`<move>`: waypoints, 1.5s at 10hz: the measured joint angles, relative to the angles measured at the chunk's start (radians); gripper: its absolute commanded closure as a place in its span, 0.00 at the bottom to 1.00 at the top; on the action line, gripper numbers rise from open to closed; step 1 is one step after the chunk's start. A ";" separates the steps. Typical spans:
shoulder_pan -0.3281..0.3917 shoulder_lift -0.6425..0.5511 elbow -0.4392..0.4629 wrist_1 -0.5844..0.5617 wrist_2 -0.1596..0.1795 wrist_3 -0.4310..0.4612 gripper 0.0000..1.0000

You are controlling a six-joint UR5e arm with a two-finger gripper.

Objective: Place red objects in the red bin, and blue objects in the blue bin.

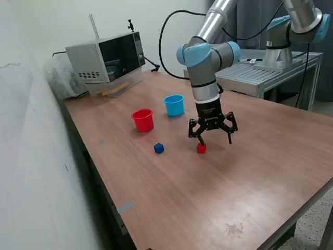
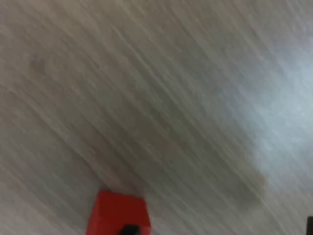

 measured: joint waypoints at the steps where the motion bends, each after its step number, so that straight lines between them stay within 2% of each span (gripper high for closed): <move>1: 0.001 0.012 -0.013 -0.003 -0.002 0.000 0.00; 2: 0.001 0.023 -0.035 -0.004 -0.005 -0.001 0.00; 5: -0.003 0.044 -0.104 -0.005 -0.044 -0.002 0.00; 8: -0.006 0.050 -0.128 -0.005 -0.075 -0.002 0.00; 15: -0.008 0.078 -0.166 -0.003 -0.089 -0.002 0.00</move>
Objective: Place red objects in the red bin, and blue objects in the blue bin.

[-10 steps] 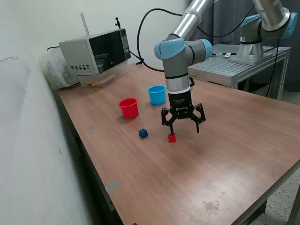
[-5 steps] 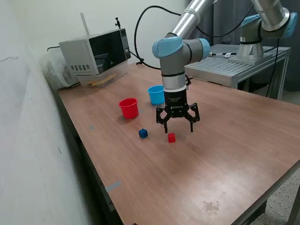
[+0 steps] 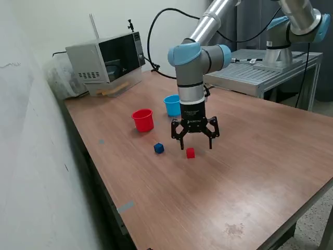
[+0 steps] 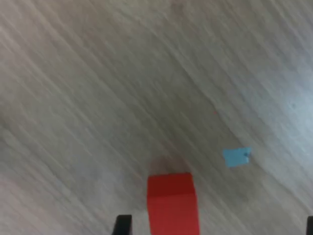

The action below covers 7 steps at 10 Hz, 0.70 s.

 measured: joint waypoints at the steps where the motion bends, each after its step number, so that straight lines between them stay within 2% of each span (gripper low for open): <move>1: 0.000 0.014 -0.014 0.000 -0.001 0.000 0.00; 3: 0.000 0.036 -0.037 0.000 -0.002 0.000 0.00; 4: 0.000 0.043 -0.045 0.000 -0.002 0.000 1.00; 7: 0.000 0.053 -0.051 0.000 -0.015 -0.001 1.00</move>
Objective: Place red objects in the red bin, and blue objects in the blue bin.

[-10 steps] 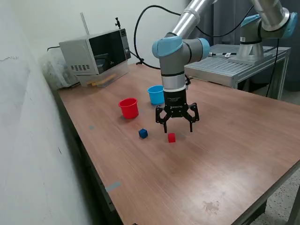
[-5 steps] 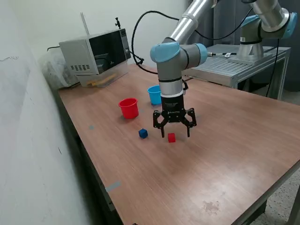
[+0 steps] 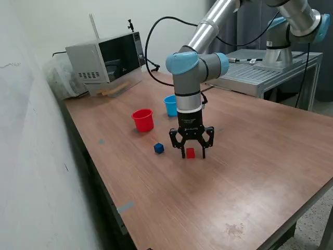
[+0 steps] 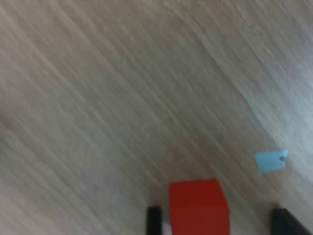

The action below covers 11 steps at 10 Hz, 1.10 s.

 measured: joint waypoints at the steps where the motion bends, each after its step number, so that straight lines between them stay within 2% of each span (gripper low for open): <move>1: 0.000 0.000 0.001 0.000 -0.010 0.000 1.00; 4: -0.001 -0.006 0.006 -0.001 -0.038 0.000 1.00; 7: -0.002 -0.063 0.044 -0.001 -0.066 0.000 1.00; 11: -0.025 -0.177 0.122 -0.002 -0.077 0.007 1.00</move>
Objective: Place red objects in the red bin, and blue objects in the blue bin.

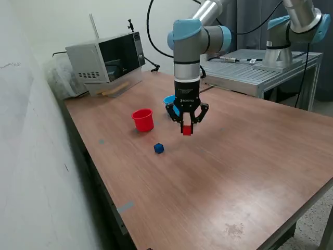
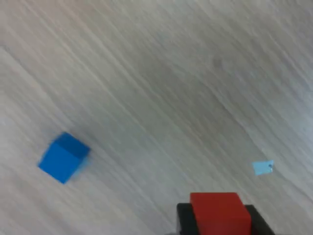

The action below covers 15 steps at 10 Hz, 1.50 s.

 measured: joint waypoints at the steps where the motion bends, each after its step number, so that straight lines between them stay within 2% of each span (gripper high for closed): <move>1: -0.023 -0.014 0.007 0.000 0.000 0.010 1.00; 4: -0.124 -0.012 -0.035 0.005 -0.002 0.081 1.00; 9: -0.292 0.133 -0.262 0.035 -0.061 0.177 1.00; 11: -0.356 0.172 -0.309 0.043 -0.079 0.192 1.00; 15: -0.411 0.184 -0.330 0.060 -0.177 0.219 1.00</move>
